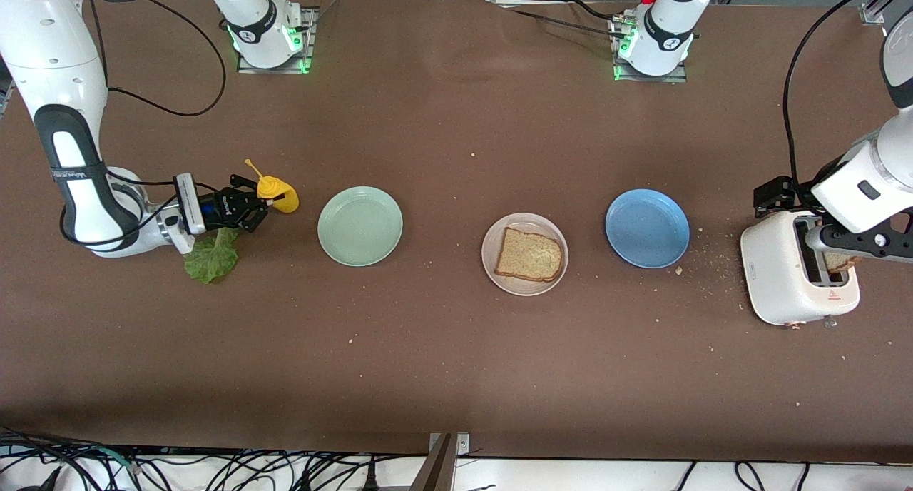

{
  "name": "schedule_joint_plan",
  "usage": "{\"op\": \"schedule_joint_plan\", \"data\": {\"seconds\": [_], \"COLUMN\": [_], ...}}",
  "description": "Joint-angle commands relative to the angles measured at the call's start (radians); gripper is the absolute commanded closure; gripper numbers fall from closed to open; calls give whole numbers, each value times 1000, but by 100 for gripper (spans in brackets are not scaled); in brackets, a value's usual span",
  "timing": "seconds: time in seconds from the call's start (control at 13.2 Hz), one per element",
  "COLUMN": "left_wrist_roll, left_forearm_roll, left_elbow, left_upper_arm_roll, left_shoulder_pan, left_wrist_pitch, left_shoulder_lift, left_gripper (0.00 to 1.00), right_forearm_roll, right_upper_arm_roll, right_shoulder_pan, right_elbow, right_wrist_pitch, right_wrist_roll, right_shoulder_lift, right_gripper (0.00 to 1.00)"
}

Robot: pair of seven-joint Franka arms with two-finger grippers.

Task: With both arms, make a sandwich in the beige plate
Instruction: 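Carry the yellow bottle back beside the green plate with the right gripper, then release the bottle and draw the right gripper back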

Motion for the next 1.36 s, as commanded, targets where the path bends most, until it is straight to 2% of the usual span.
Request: {"op": "schedule_joint_plan", "data": {"seconds": [0.0,0.15,0.23,0.3,0.38,0.53,0.68,0.83,0.99,1.29], "left_wrist_roll": [3,3,3,3,3,3,3,3,3,3], "left_forearm_roll": [-23,-23,-23,-23,-23,-22,-23,-23,-23,-22], "left_elbow": [18,18,18,18,18,18,18,18,19,18], "left_upper_arm_roll": [-1,-1,-1,-1,-1,-1,-1,-1,-1,-1], "left_shoulder_pan": [5,5,3,5,5,5,5,3,5,5], "left_wrist_pitch": [-18,-18,-18,-18,-18,-18,-18,-18,-18,-18], "left_shoulder_lift": [0,0,0,0,0,0,0,0,0,0], "left_gripper": [0,0,0,0,0,0,0,0,0,0], "right_forearm_roll": [32,35,35,34,34,34,26,11,-53,-187], "right_upper_arm_roll": [10,10,10,10,10,10,9,-13,-34,-85], "right_shoulder_pan": [-16,-14,-14,-14,-14,-14,-14,-16,-22,-19], "right_elbow": [15,18,19,19,19,27,35,77,168,330], "right_wrist_pitch": [-1,8,11,19,23,25,22,10,-15,-44], "right_wrist_roll": [-55,-59,-58,-53,-50,-37,37,136,254,481], "right_shoulder_lift": [46,52,52,52,52,52,49,46,46,23], "right_gripper": [100,100,94,79,70,60,32,12,3,3]}}
